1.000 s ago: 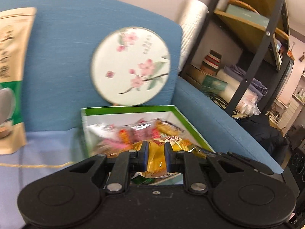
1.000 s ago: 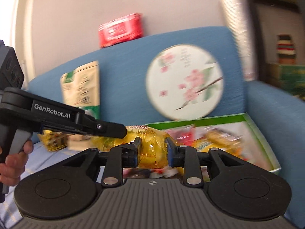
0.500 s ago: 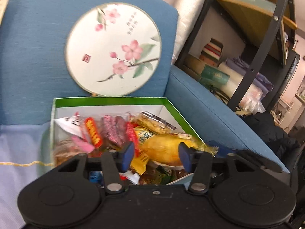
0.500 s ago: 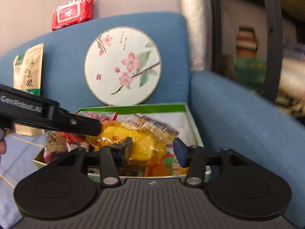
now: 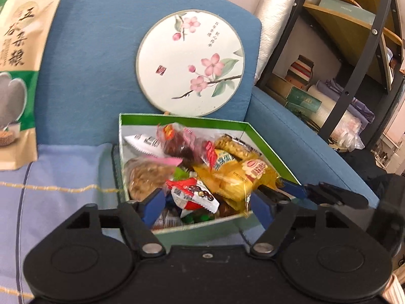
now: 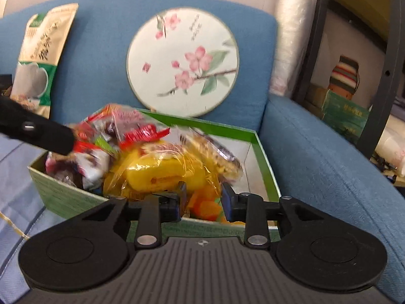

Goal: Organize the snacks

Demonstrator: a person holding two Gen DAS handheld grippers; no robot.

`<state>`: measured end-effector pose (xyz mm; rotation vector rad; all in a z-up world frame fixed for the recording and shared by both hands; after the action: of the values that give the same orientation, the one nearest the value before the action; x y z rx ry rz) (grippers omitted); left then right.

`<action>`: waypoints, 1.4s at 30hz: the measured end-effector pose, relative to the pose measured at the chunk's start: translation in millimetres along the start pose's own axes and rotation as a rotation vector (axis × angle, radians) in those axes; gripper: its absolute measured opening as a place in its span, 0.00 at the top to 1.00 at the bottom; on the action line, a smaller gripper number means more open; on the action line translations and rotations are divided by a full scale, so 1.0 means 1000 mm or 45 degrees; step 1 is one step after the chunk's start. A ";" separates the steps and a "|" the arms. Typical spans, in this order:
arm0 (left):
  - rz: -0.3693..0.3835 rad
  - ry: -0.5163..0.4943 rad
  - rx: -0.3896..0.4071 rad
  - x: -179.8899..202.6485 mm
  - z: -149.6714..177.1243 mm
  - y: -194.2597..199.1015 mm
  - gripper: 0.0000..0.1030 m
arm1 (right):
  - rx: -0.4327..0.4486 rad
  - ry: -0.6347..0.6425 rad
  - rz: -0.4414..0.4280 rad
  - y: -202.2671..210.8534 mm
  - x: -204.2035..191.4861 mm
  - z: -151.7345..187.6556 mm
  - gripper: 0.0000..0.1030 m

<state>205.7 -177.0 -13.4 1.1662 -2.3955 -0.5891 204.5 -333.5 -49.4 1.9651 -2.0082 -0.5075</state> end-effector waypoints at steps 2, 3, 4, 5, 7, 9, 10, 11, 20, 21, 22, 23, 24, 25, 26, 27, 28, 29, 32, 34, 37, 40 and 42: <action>-0.020 0.024 0.014 -0.003 0.004 0.011 0.00 | 0.035 0.007 0.004 0.012 -0.001 -0.003 0.29; -0.049 0.035 0.027 -0.005 0.005 0.019 0.00 | 0.063 0.010 0.006 0.021 -0.003 -0.004 0.19; -0.082 0.040 0.045 -0.007 0.007 0.027 0.00 | 0.089 0.011 0.011 0.029 -0.004 -0.006 0.02; -0.104 0.039 0.055 -0.008 0.009 0.034 0.00 | 0.104 0.011 0.017 0.037 -0.006 -0.008 0.00; -0.160 0.044 0.041 -0.011 0.017 0.046 0.00 | 0.095 -0.010 0.019 0.048 -0.011 -0.009 0.00; -0.211 0.044 0.001 -0.011 0.029 0.055 0.00 | 0.059 -0.063 0.008 0.057 -0.015 -0.004 0.00; -0.230 0.052 -0.008 -0.010 0.036 0.059 0.00 | 0.037 -0.099 0.000 0.064 -0.017 0.001 0.00; -0.251 0.068 -0.018 -0.010 0.043 0.063 0.00 | 0.010 -0.135 -0.005 0.070 -0.018 0.008 0.00; -0.369 0.036 -0.142 -0.003 0.089 0.075 0.00 | -0.085 -0.271 0.098 0.111 -0.016 0.046 0.00; -0.379 0.026 -0.162 -0.003 0.092 0.074 0.00 | -0.091 -0.279 0.108 0.113 -0.016 0.048 0.00; -0.386 0.022 -0.175 -0.002 0.093 0.074 0.00 | -0.099 -0.285 0.115 0.115 -0.016 0.050 0.00; -0.392 0.025 -0.177 -0.001 0.096 0.075 0.00 | -0.112 -0.287 0.120 0.116 -0.016 0.053 0.00; -0.396 0.028 -0.180 -0.001 0.097 0.076 0.00 | -0.122 -0.285 0.124 0.117 -0.017 0.054 0.00; -0.397 0.029 -0.180 0.000 0.097 0.077 0.00 | -0.129 -0.279 0.129 0.119 -0.018 0.055 0.00; -0.397 0.025 -0.182 0.001 0.097 0.077 0.00 | -0.131 -0.275 0.134 0.120 -0.020 0.055 0.00; -0.402 0.017 -0.185 0.002 0.098 0.078 0.00 | -0.129 -0.269 0.137 0.122 -0.021 0.055 0.00; -0.410 0.010 -0.187 0.003 0.098 0.079 0.00 | -0.126 -0.265 0.138 0.123 -0.023 0.055 0.00; -0.419 0.004 -0.186 0.003 0.098 0.080 0.00 | -0.125 -0.263 0.141 0.126 -0.024 0.055 0.00; -0.437 -0.006 -0.185 0.001 0.097 0.085 0.00 | -0.126 -0.258 0.161 0.130 -0.025 0.054 0.00; -0.435 0.005 -0.184 0.000 0.098 0.088 0.00 | -0.120 -0.260 0.176 0.134 -0.025 0.053 0.00; -0.423 0.025 -0.187 -0.002 0.098 0.091 0.00 | -0.110 -0.276 0.177 0.138 -0.025 0.050 0.00; -0.397 0.027 -0.187 -0.001 0.099 0.094 0.00 | -0.106 -0.284 0.191 0.141 -0.025 0.049 0.00; -0.398 0.017 -0.177 0.000 0.098 0.098 0.00 | -0.102 -0.277 0.202 0.144 -0.027 0.048 0.00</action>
<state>92.2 -103.5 -42.0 1.4869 -2.1358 -0.8283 55.4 -303.1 -28.1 1.7505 -2.2132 -0.7791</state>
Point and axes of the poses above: each gripper's, at about its wrist camera, not at the fingertips, and y roughly against the way its jaws point, x to its right, z to its underside, the point moved 10 cm from there along -y, roughly the way its jaws point, and after that the axes turned 10 degrees about -y, right-handed, at the moved point
